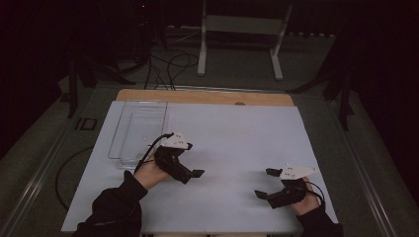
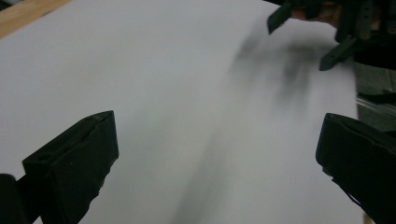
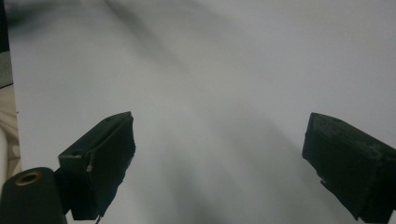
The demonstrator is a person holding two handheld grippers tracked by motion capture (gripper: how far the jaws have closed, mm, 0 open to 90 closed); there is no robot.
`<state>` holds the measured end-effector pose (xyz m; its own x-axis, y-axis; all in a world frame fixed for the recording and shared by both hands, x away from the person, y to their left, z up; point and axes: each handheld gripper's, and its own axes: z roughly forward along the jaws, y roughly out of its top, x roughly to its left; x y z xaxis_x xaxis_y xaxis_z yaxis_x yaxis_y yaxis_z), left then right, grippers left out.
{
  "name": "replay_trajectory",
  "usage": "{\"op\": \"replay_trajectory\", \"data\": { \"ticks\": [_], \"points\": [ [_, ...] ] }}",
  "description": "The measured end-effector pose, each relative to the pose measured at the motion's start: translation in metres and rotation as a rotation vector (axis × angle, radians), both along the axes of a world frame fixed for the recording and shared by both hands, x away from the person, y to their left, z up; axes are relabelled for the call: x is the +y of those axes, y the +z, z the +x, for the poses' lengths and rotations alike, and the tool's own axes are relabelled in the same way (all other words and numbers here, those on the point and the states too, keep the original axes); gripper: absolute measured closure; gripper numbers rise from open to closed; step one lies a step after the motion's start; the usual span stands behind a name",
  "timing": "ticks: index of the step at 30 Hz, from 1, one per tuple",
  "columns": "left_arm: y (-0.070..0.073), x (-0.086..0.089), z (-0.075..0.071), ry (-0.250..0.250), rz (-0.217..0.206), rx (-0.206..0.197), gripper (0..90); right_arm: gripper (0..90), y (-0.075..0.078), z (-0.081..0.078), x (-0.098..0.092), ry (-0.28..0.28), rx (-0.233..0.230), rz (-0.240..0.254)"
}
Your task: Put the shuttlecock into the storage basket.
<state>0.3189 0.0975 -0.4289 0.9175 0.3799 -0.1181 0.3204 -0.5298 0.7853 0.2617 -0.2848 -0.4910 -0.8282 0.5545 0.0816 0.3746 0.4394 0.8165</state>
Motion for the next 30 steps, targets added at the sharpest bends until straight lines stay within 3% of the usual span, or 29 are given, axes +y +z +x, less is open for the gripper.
{"op": "replay_trajectory", "data": {
  "ticks": [12, 22, 30],
  "points": [
    [-0.017, -0.002, -0.012, -0.028, 0.001, 0.04, 0.0, 9.1, 0.0, -0.001, 0.001, 0.001, -0.002, -0.008],
    [-0.031, 0.008, -0.022, -0.039, -0.008, 0.026, 0.0, 9.1, 0.0, -0.001, 0.001, 0.002, -0.001, -0.006],
    [-0.04, 0.024, -0.03, -0.018, -0.005, 0.024, 0.0, 9.1, -0.001, -0.001, 0.002, 0.005, -0.001, -0.012]
  ]
}}
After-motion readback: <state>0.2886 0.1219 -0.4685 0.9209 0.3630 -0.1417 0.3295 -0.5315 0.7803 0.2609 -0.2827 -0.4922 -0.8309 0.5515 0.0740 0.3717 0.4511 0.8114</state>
